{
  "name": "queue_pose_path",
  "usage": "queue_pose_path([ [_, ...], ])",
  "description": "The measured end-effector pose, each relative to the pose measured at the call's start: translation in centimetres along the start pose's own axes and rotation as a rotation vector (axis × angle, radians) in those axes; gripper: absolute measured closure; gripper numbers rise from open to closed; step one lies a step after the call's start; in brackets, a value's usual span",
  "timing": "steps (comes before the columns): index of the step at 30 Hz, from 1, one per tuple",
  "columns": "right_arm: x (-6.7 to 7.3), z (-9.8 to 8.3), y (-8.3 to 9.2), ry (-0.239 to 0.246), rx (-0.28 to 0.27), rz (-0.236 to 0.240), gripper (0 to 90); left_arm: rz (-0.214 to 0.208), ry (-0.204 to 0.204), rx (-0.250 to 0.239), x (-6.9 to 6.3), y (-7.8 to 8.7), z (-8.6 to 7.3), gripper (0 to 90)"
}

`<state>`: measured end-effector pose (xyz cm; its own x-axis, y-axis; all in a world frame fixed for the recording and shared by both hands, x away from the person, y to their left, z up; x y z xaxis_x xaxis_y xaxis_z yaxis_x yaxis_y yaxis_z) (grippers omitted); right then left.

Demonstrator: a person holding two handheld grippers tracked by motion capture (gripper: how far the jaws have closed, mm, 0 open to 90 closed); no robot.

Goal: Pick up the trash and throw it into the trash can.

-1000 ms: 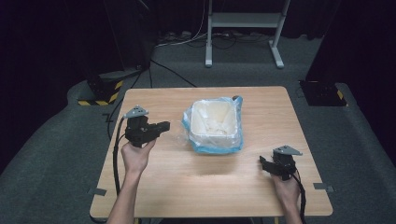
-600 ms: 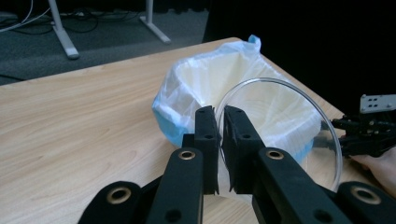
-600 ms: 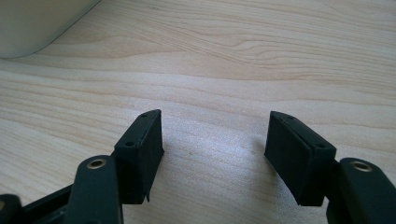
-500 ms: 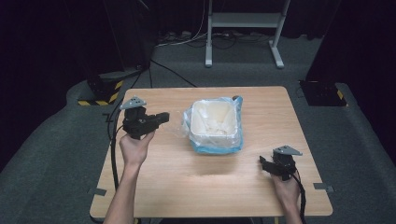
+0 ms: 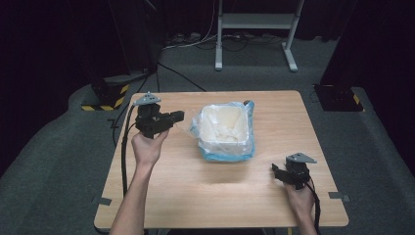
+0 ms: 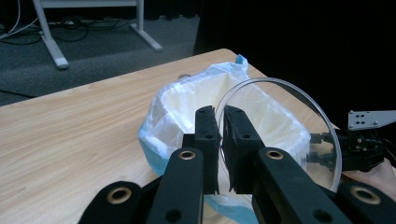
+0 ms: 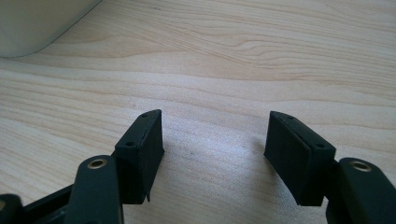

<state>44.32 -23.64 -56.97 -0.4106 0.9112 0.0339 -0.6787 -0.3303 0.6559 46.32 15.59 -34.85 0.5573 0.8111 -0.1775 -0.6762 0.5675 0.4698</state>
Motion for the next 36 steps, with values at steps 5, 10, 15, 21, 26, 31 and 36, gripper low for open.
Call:
queue_pose_path([
  [5, 0.0, 0.0, 0.0, 0.0, 0.0, 0.0, 36.8, -0.007, -0.01, 0.006, -0.4, -0.9, 0.5, 84.2],
  [10, 0.0, 0.0, 0.0, -0.003, -0.001, 0.003, 36.7, -0.018, -0.024, 0.011, -0.9, -2.1, 1.1, 84.1],
  [15, 0.0, 0.0, 0.0, -0.002, -0.001, 0.003, 36.7, -0.026, -0.029, 0.022, -1.2, -3.2, 1.1, 84.2],
  [21, 0.0, 0.0, 0.0, -0.003, -0.001, 0.004, 36.7, -0.032, -0.026, 0.038, -1.5, -4.6, 0.9, 84.2],
  [26, 0.0, 0.0, 0.0, -0.003, -0.001, 0.004, 36.7, -0.029, -0.031, 0.054, -1.6, -5.6, 0.6, 84.2],
  [31, 0.0, 0.0, 0.0, -0.003, -0.001, 0.003, 36.8, -0.032, -0.032, 0.058, -1.7, -6.2, 0.5, 84.1],
  [36, 0.0, 0.0, 0.0, -0.003, -0.001, 0.004, 36.6, -0.029, -0.031, 0.072, -1.7, -7.0, 0.1, 84.1],
])
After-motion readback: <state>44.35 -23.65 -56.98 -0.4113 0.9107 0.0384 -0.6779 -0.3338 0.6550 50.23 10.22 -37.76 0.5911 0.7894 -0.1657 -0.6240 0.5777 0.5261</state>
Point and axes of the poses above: each handheld gripper's, and its own axes: y roughly backward along the jaws, z roughly out of its top, x roughly to its left, the point moved 7 cm from there along -y, roughly forward along the jaws, and after that the axes turned 5 degrees about z, right-handed, at the moved point
